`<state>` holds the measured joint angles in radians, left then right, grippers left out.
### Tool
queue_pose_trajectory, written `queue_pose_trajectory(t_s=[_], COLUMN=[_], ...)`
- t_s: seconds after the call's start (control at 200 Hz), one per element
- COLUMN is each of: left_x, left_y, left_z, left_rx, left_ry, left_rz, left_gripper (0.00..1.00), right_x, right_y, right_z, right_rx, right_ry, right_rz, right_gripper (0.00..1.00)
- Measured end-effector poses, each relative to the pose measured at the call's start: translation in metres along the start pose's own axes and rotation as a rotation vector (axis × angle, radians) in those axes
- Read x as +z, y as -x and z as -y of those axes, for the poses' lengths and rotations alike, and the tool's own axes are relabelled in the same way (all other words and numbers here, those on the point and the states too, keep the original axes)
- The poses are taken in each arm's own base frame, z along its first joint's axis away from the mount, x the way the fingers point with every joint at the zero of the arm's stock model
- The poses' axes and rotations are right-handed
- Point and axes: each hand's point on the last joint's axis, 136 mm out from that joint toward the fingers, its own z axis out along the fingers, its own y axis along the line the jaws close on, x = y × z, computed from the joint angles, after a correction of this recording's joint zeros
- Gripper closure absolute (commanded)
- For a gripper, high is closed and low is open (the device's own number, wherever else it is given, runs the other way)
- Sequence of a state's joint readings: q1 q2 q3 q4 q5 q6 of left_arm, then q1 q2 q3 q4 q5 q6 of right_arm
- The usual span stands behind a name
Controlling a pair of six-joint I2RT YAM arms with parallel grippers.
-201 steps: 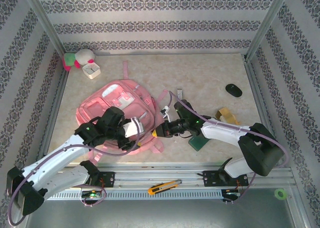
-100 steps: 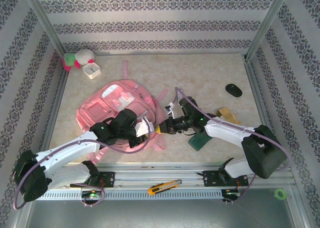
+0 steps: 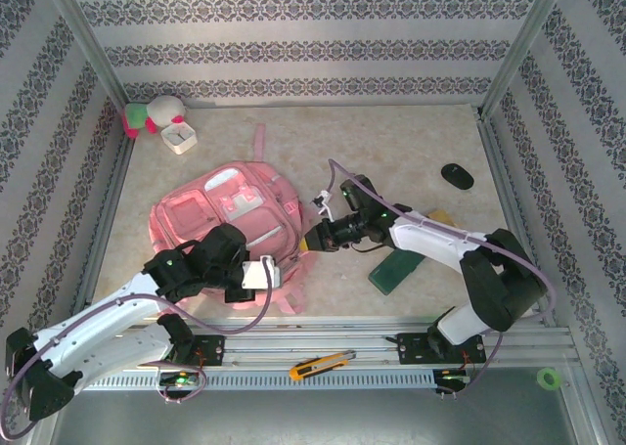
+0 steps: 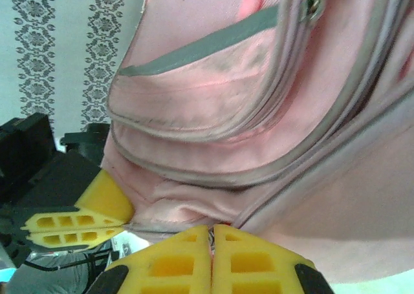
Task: Pack the student bag
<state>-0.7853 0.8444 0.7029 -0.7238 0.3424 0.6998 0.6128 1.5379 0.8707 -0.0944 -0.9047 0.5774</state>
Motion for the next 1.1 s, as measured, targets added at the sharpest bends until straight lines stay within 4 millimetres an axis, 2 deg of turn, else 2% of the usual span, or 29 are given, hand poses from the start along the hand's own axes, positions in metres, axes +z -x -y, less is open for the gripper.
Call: queue_pose_trajectory(t_s=[0.215, 0.27, 0.335, 0.37, 0.4, 0.485, 0.61, 0.695, 0.794, 0.864, 0.934, 1.019, 1.069, 1.099], left_x=[-0.017, -0.020, -0.022, -0.023, -0.024, -0.022, -0.009, 0.006, 0.028, 0.043, 0.055, 0.064, 0.065, 0.065], left_y=[-0.010, -0.011, -0.009, -0.008, -0.005, 0.004, 0.016, 0.023, 0.022, 0.017, 0.009, 0.001, 0.000, 0.000], left_z=[0.008, 0.009, 0.009, 0.009, 0.009, 0.005, -0.019, -0.031, -0.039, -0.043, -0.045, -0.048, -0.047, -0.047], left_rx=[0.033, 0.027, 0.010, -0.012, -0.035, -0.119, -0.304, -0.395, -0.490, -0.550, -0.602, -0.638, -0.650, -0.656], left_ry=[0.007, 0.014, 0.019, 0.020, 0.021, 0.033, 0.113, 0.145, 0.166, 0.185, 0.205, 0.236, 0.244, 0.246], left_rz=[-0.037, -0.035, -0.025, -0.015, -0.002, 0.043, 0.087, 0.085, 0.050, 0.036, 0.025, 0.028, 0.041, 0.054], left_gripper=[1.00, 0.86, 0.59, 0.47, 0.40, 0.33, 0.23, 0.19, 0.19, 0.25, 0.57, 0.87, 1.00, 1.00], right_x=[0.007, 0.006, 0.005, 0.004, 0.003, 0.001, 0.001, 0.001, -0.001, -0.003, -0.007, -0.009, -0.011, -0.011], right_y=[0.011, 0.011, 0.012, 0.013, 0.013, 0.013, 0.007, 0.004, 0.003, 0.003, 0.003, 0.000, -0.002, -0.004], right_z=[0.010, 0.010, 0.009, 0.009, 0.010, 0.009, 0.005, 0.005, 0.005, 0.002, -0.001, 0.000, 0.003, 0.004], right_rx=[-0.017, -0.030, -0.042, -0.048, -0.051, -0.064, -0.082, -0.086, -0.091, -0.101, -0.113, -0.116, -0.115, -0.112], right_ry=[-0.021, -0.023, -0.025, -0.032, -0.040, -0.056, -0.066, -0.074, -0.081, -0.082, -0.085, -0.101, -0.111, -0.115], right_rz=[-0.003, 0.000, 0.005, 0.010, 0.014, 0.024, 0.026, 0.029, 0.038, 0.047, 0.061, 0.073, 0.081, 0.086], right_gripper=[1.00, 1.00, 1.00, 1.00, 1.00, 1.00, 1.00, 1.00, 1.00, 1.00, 1.00, 1.00, 1.00, 1.00])
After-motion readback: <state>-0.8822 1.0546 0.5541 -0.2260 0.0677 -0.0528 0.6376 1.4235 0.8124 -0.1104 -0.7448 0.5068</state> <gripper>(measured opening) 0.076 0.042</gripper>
